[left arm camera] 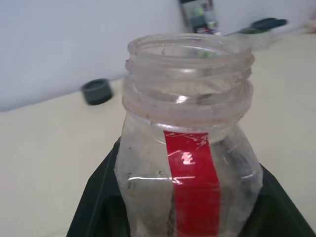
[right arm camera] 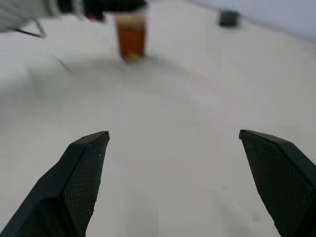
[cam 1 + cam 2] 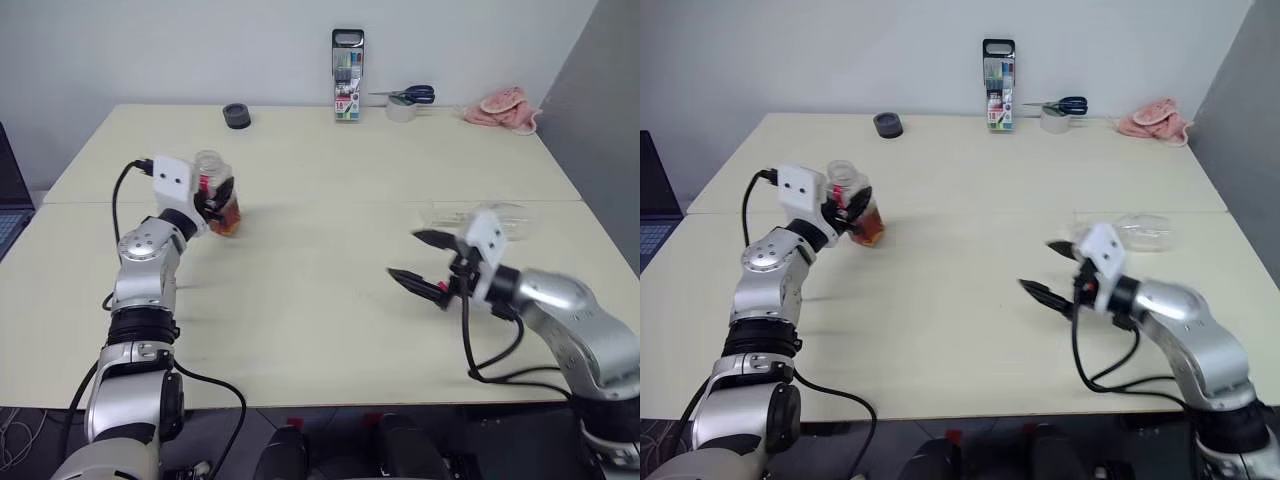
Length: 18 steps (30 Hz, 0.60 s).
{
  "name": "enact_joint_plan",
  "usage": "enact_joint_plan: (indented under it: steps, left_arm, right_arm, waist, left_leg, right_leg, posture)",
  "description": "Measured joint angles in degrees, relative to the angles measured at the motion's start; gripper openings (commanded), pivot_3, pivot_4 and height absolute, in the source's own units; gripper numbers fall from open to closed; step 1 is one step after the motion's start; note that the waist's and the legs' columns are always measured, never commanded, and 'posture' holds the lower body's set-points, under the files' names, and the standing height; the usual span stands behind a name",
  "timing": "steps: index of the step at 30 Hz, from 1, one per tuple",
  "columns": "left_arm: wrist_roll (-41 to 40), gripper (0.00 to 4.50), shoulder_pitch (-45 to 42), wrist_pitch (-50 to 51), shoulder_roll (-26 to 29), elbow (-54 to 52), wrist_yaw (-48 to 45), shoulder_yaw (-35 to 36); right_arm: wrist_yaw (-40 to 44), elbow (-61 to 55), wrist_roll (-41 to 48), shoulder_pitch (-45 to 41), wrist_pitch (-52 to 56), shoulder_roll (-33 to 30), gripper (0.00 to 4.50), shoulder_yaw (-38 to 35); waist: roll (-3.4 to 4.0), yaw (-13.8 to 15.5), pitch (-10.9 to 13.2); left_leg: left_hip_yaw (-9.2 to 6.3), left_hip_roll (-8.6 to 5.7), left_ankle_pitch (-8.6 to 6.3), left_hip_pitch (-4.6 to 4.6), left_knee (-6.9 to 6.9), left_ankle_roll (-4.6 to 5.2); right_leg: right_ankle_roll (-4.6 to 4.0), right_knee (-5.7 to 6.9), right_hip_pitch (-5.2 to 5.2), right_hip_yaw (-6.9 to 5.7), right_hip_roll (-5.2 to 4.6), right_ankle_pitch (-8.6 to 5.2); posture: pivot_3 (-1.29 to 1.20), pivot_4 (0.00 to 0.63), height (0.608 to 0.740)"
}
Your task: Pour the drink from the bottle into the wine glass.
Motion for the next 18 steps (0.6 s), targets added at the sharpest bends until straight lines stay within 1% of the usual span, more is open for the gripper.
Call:
enact_joint_plan:
  steps: [5, 8, 15, 17, 18]
  left_arm:
    - [-3.24, 1.78, 1.06, 1.01, -0.35, 0.68, 1.92, 3.81]
    - [-4.07, 1.78, 1.15, 1.08, -0.92, 0.68, 2.52, 4.04]
    - [-4.64, 1.78, 1.92, 0.66, -1.33, 0.52, 3.17, 4.58]
    - [-5.01, 2.49, 2.28, 0.35, -1.66, 0.37, 3.61, 4.96]
    - [-5.21, 2.71, 2.52, 0.23, -1.75, 0.12, 3.63, 4.99]
  right_arm:
    - [-1.16, 7.11, -3.0, -8.94, 1.39, 6.93, 4.5, 7.79]
    - [-1.62, 10.4, -5.37, -12.86, 1.12, 9.66, 4.5, 10.8]
    - [-1.27, 13.13, -8.07, -13.6, 0.68, 11.44, 4.5, 12.48]
    - [-1.24, 13.13, -8.27, -13.64, 0.68, 12.15, 4.5, 12.49]
    - [-1.24, 13.13, -8.32, -13.67, 0.68, 12.37, 4.5, 12.5]
  waist:
    - [-0.02, 0.82, 0.01]
    - [-0.04, 1.42, 0.01]
    - [-0.04, 1.42, 0.0]
    - [-0.03, 1.4, 0.0]
    - [-0.03, 1.39, -0.01]
  left_leg:
    - [0.04, -0.11, 0.12, -0.18, 0.08, -0.22]
    - [0.01, -0.12, 0.13, -0.21, 0.05, -0.23]
    - [0.08, -0.14, 0.12, -0.2, 0.03, -0.23]
    - [0.08, -0.14, 0.12, -0.18, 0.04, -0.23]
    - [0.09, -0.14, 0.12, -0.18, 0.04, -0.23]
  right_leg:
    - [0.0, -0.12, -0.07, 0.05, -0.29, 0.01]
    - [0.0, -0.15, -0.1, 0.0, -0.33, 0.02]
    - [-0.01, -0.06, -0.2, 0.06, -0.3, 0.02]
    - [-0.01, -0.04, -0.21, 0.06, -0.27, 0.02]
    - [-0.01, -0.03, -0.21, 0.06, -0.26, 0.02]
  posture:
    - [0.0, 0.15, 0.74]
    - [0.0, 0.15, 0.74]
    - [0.0, 0.15, 0.74]
    - [0.0, 0.15, 0.74]
    - [0.0, 0.15, 0.74]
